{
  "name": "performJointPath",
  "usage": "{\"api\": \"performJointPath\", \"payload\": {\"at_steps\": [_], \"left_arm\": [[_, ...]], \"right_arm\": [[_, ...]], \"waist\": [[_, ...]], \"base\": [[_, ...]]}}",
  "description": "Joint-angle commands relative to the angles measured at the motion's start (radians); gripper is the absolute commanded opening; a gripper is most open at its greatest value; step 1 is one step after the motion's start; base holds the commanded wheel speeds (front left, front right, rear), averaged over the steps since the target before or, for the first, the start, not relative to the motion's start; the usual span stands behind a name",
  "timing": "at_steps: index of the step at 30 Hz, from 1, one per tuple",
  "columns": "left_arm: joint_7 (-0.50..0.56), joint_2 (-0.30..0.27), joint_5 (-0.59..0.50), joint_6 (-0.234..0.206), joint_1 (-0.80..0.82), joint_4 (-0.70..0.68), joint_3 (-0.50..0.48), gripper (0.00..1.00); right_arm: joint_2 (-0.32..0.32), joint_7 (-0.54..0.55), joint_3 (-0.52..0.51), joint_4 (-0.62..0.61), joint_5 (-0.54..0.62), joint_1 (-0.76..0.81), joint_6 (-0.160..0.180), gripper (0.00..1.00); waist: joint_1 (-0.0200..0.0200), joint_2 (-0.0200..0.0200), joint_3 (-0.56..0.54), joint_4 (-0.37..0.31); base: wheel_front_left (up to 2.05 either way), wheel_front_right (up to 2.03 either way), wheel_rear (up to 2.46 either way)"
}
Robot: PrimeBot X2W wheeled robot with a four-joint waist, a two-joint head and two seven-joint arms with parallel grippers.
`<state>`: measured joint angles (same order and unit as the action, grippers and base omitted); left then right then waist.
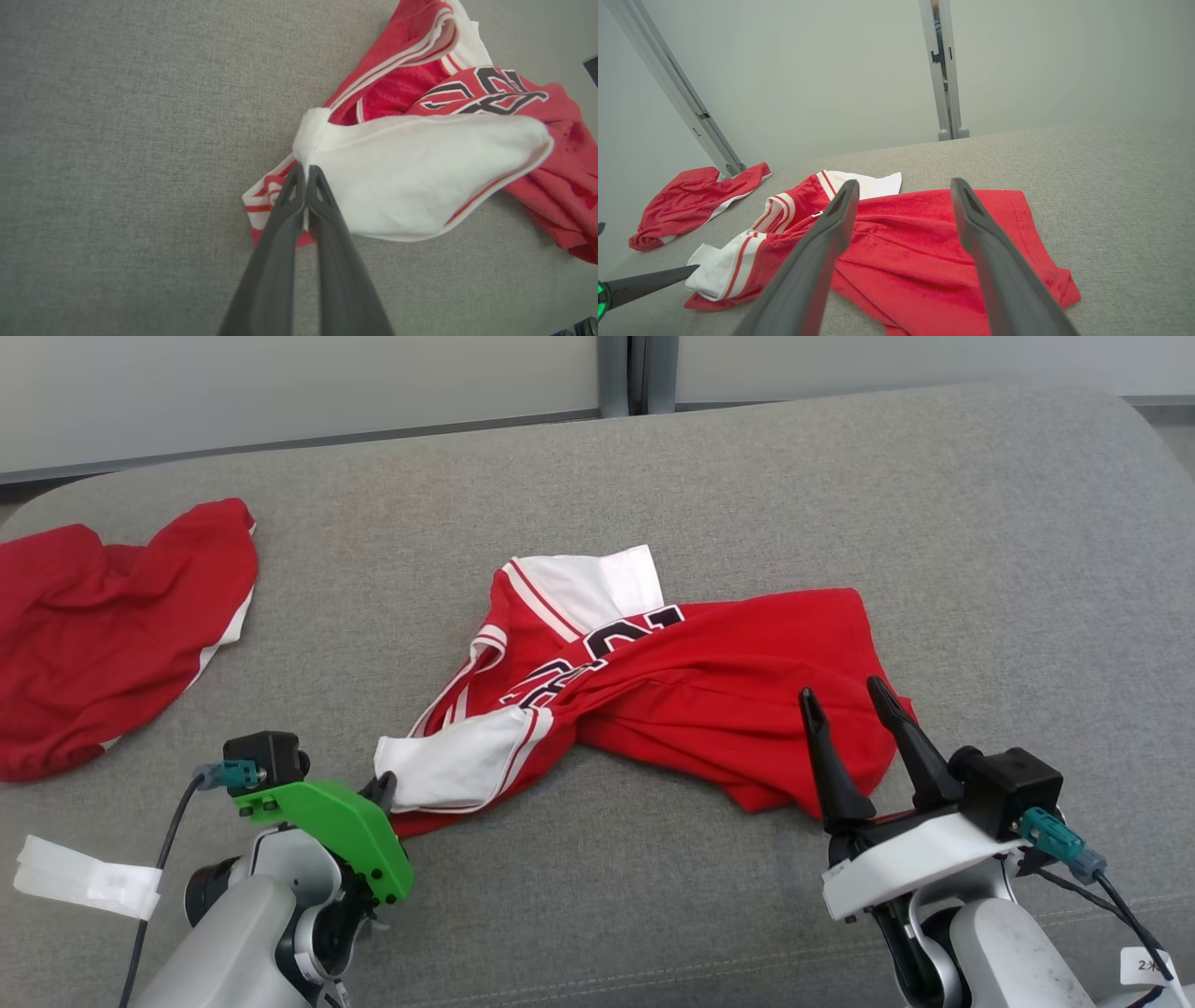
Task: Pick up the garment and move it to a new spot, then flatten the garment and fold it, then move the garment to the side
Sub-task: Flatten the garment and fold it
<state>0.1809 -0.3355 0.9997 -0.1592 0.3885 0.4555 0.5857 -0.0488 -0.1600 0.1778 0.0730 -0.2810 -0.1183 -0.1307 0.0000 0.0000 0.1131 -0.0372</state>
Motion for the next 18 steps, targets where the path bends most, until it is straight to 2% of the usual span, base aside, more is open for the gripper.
{"api": "performJointPath", "payload": {"at_steps": [1, 2, 5, 11, 18], "left_arm": [[-0.016, 0.006, -0.017, 0.017, 0.032, 0.04, 0.008, 0.21], [-0.023, 0.015, -0.018, 0.024, 0.043, 0.065, 0.01, 1.0], [-0.043, 0.037, -0.01, 0.048, 0.064, 0.12, 0.007, 1.0], [-0.127, 0.043, -0.002, 0.069, 0.059, 0.168, -0.025, 1.0], [-0.219, 0.018, -0.014, 0.078, 0.007, 0.117, -0.048, 1.0]], "right_arm": [[-0.003, -0.002, 0.005, 0.001, 0.0, -0.014, 0.0, 1.0], [-0.003, -0.002, 0.006, 0.002, -0.001, -0.014, 0.0, 1.0], [-0.003, -0.003, 0.0, 0.006, 0.003, -0.015, 0.0, 1.0], [-0.003, -0.007, -0.017, 0.019, 0.002, 0.005, 0.0, 1.0], [-0.003, -0.001, -0.045, 0.036, -0.003, 0.031, 0.0, 1.0]], "waist": [[0.0, 0.0, 0.013, -0.011], [0.0, 0.0, 0.015, -0.014], [0.0, 0.0, 0.015, -0.018], [0.0, 0.0, -0.02, -0.01], [0.0, 0.0, -0.081, 0.026]], "base": [[0.0, 0.0, 0.0], [0.0, 0.0, 0.0], [0.0, 0.0, 0.0], [0.0, 0.0, 0.0], [0.0, 0.0, 0.0]]}}
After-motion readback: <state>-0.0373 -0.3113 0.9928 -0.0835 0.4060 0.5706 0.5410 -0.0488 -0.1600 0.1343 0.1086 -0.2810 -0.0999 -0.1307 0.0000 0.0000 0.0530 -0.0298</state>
